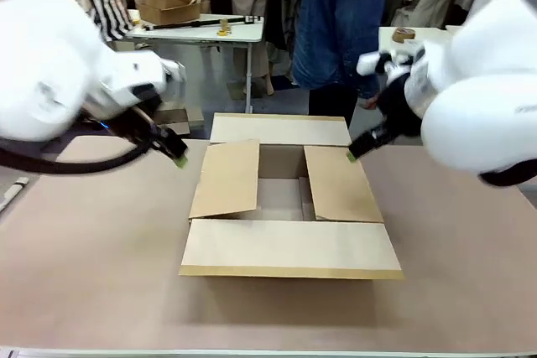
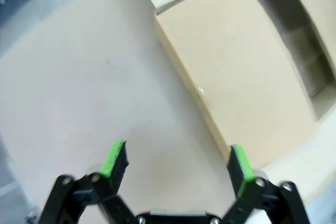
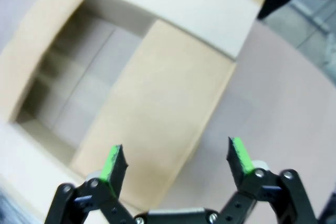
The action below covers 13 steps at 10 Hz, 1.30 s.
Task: Pack the gift set into the box.
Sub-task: Place both hands on the side flaps of the Package Box and spread them outward.
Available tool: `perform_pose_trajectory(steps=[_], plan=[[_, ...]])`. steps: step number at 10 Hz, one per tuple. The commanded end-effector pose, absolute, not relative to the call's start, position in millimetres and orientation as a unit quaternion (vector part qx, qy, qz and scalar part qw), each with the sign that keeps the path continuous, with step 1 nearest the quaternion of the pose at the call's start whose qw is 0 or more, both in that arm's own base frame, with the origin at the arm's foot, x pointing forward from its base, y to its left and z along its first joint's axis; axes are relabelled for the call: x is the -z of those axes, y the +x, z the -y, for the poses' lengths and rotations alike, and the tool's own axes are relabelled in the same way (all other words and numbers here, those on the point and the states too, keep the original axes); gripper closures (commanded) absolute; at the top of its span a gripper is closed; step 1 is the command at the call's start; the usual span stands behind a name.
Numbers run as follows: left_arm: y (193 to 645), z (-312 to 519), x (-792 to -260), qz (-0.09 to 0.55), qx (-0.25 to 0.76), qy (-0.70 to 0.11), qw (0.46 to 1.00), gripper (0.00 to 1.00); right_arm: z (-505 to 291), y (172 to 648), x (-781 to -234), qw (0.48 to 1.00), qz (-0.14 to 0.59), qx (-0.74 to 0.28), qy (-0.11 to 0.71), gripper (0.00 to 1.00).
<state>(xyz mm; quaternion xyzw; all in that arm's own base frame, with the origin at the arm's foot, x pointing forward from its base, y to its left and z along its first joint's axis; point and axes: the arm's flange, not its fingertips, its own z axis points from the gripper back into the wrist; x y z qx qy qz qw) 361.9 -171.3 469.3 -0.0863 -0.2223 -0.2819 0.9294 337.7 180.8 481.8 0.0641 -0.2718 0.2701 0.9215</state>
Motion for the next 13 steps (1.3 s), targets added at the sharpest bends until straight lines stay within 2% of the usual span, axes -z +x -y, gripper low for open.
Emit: perform_pose_trajectory(steps=[1, 2, 3, 4, 5, 6, 7, 8, 9, 10, 11, 13], plan=[[321, 143, -521, 0.210, 0.303, -0.128, 0.921, 0.00, -176, 263, -549, 0.925, 0.253, -0.268, 0.094, 0.00], [302, 136, -529, 0.218, 0.315, -0.145, 0.912, 0.00, -171, 230, -561, 0.921, 0.250, -0.279, 0.107, 0.00], [287, 134, -528, 0.242, 0.304, -0.139, 0.911, 0.00, -166, 208, -555, 0.929, 0.268, -0.249, 0.047, 0.00], [315, 152, -532, 0.219, 0.297, -0.120, 0.922, 0.00, -179, 258, -550, 0.919, 0.260, -0.279, 0.095, 0.00], [315, 152, -532, 0.219, 0.297, -0.120, 0.922, 0.00, -179, 258, -550, 0.919, 0.260, -0.279, 0.095, 0.00], [315, 152, -532, 0.219, 0.297, -0.120, 0.922, 0.00, -172, 216, -573, 0.920, 0.265, -0.276, 0.083, 0.00], [300, 145, -547, 0.224, 0.300, -0.122, 0.919, 0.00, -161, 236, -559, 0.923, 0.230, -0.258, 0.172, 0.00], [306, 124, -558, 0.166, 0.296, -0.249, 0.907, 0.00, -139, 235, -567, 0.893, 0.215, -0.236, 0.317, 0.00], [312, 90, -566, 0.123, 0.277, -0.415, 0.858, 0.00, -105, 225, -582, 0.828, 0.240, -0.189, 0.470, 0.00], [319, 58, -567, 0.092, 0.254, -0.532, 0.802, 0.00, -78, 220, -595, 0.789, 0.273, -0.084, 0.545, 0.00], [325, 36, -564, 0.095, 0.200, -0.593, 0.774, 0.00, -56, 217, -600, 0.757, 0.264, -0.026, 0.597, 0.00], [334, 38, -563, 0.128, 0.123, -0.688, 0.704, 0.00, -17, 212, -606, 0.717, 0.263, 0.029, 0.645, 0.00]])
